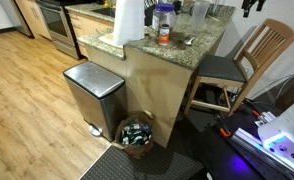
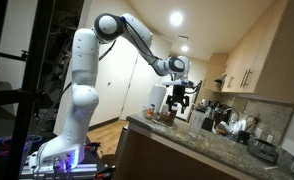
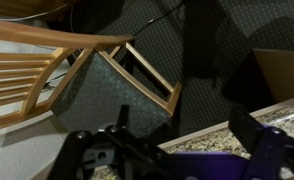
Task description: Pick up the bottle and put it in the jug
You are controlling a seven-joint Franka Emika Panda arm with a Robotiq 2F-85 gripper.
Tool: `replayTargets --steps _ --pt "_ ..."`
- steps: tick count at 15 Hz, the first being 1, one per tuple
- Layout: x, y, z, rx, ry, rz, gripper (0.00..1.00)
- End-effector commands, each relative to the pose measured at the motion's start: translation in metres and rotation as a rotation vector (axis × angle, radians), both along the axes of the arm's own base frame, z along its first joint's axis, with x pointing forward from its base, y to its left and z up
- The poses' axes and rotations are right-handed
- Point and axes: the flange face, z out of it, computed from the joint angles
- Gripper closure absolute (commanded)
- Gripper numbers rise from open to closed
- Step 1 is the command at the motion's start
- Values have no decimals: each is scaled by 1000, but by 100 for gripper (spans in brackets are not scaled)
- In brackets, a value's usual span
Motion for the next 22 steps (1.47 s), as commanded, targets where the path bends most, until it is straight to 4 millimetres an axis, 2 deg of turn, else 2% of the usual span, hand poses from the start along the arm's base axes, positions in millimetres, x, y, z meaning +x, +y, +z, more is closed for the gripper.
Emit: replayTargets --steps 1,3,5,8,9,11,12,13,14,15,16,20,22 --pt "5 12 -9 4 22 28 0" --pt "3 70 -18 12 16 178 0" --pt "-4 125 -13 11 -7 275 0" --pt "-30 208 5 18 -80 427 0" --pt "-18 242 22 53 -110 468 0" --pt "-28 264 45 112 -190 535 0" --pt "-22 258 32 75 -129 484 0" --pt "-27 270 41 88 -160 507 0" --pt "-31 273 48 91 -175 515 0" --pt "-18 274 31 90 -144 546 0" --pt "-10 287 19 111 -140 588 0" --pt "27 344 -7 210 -215 661 0" --pt "54 355 -23 214 -243 639 0"
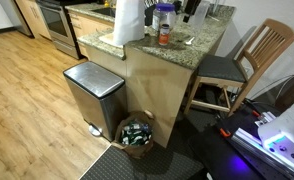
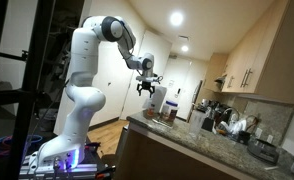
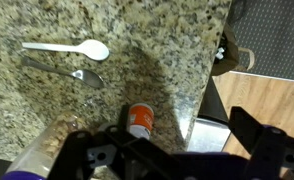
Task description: Pick up the bottle and put it in the jug
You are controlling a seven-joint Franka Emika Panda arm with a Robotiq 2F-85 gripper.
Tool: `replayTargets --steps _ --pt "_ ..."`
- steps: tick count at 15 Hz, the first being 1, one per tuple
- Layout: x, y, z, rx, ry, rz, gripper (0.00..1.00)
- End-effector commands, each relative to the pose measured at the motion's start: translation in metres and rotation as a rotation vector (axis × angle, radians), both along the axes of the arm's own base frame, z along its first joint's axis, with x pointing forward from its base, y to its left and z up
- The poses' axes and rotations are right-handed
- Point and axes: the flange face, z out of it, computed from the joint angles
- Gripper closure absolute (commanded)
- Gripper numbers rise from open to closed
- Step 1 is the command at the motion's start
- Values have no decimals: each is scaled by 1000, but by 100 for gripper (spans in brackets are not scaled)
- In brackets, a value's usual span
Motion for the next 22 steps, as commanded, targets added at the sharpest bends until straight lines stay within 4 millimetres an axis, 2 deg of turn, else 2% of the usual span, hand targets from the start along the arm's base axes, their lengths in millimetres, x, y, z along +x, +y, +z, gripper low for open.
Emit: replayTargets --steps 1,2,3,6,8,12,16,17,21,22 --pt "50 17 -19 43 -22 -42 0" --pt "56 19 -20 51 -24 -60 0" --pt "34 17 -19 33 -17 -32 0" --pt "52 20 -25 45 -16 -53 0" --pt "68 18 -29 80 -38 -125 0" --pt "88 15 -31 127 -94 -254 0" --pt "105 15 -54 140 -101 -355 0" --pt "91 16 -44 134 -93 -321 0" --pt "100 17 -57 138 -84 -348 0" --pt "100 17 -66 80 -80 -345 0"
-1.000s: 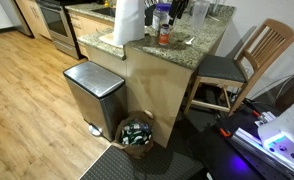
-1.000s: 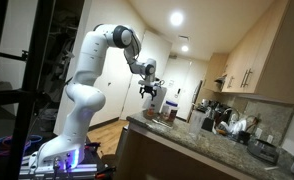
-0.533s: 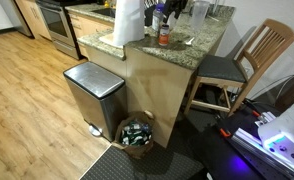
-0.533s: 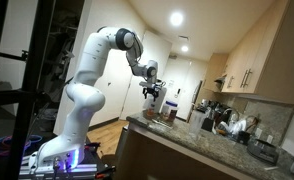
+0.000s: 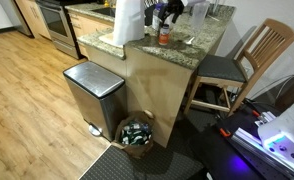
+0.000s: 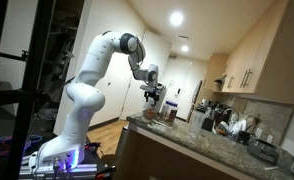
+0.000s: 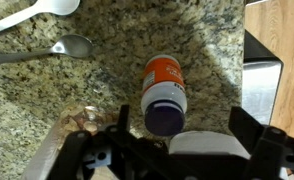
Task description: Pick up the bottle and put it in the jug
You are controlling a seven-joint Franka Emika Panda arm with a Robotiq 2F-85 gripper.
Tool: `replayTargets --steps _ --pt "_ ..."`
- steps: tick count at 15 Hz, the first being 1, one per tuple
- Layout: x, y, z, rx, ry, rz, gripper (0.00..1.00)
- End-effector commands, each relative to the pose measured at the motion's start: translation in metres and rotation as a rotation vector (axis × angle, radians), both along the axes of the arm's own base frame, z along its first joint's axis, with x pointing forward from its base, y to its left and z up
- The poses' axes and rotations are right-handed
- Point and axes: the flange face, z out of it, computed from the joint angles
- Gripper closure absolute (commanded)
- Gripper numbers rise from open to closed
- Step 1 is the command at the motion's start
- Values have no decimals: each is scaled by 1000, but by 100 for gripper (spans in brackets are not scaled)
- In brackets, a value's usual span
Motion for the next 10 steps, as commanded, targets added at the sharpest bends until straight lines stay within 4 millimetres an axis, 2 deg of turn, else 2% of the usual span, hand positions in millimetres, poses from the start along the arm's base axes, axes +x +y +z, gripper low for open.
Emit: replayTargets --steps 1,6,10 --pt "-1 4 -14 -51 24 11 0" --pt "-1 15 -28 -27 -3 -25 0" --pt "5 13 -34 -36 -69 -115 0"
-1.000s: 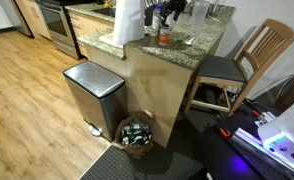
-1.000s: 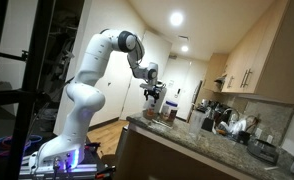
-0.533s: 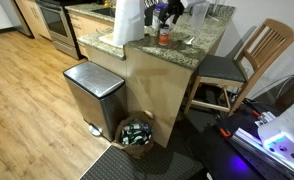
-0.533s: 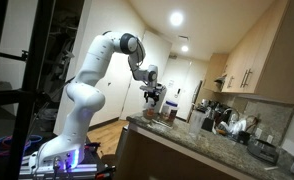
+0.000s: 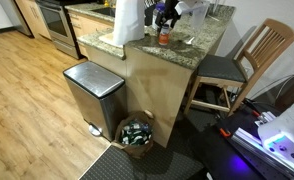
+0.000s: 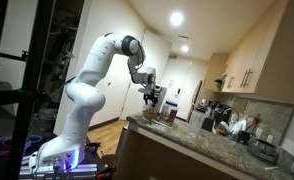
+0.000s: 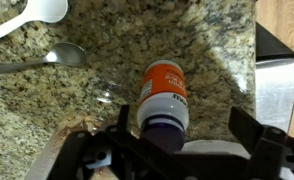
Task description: Pick up the bottle and put it in the jug
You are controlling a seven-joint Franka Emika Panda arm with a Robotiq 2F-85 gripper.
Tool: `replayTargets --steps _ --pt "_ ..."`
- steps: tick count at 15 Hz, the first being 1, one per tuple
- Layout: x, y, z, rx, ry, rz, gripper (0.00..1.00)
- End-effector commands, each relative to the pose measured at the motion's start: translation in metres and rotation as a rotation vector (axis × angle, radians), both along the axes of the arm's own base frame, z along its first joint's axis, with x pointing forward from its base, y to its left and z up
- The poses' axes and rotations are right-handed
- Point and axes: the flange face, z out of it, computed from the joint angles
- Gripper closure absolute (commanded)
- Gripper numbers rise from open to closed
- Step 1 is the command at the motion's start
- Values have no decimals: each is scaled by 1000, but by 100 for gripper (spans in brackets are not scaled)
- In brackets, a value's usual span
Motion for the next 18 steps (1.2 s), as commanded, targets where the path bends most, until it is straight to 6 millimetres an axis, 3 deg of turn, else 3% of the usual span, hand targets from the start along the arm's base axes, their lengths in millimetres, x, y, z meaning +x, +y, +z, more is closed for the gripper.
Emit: replayTargets --steps 1,5,6,7,13,14,18 --pt "4 1 -7 -4 -64 -69 0" --pt "3 2 -3 -2 -46 -67 0" --pt "4 1 -3 -6 -51 -68 25" --pt "5 0 -3 -12 -54 -68 26" --pt "6 -1 -4 -15 -55 -80 74" --pt "6 -1 -2 -16 -57 -85 78" --pt "5 -1 -2 -7 -46 -112 78"
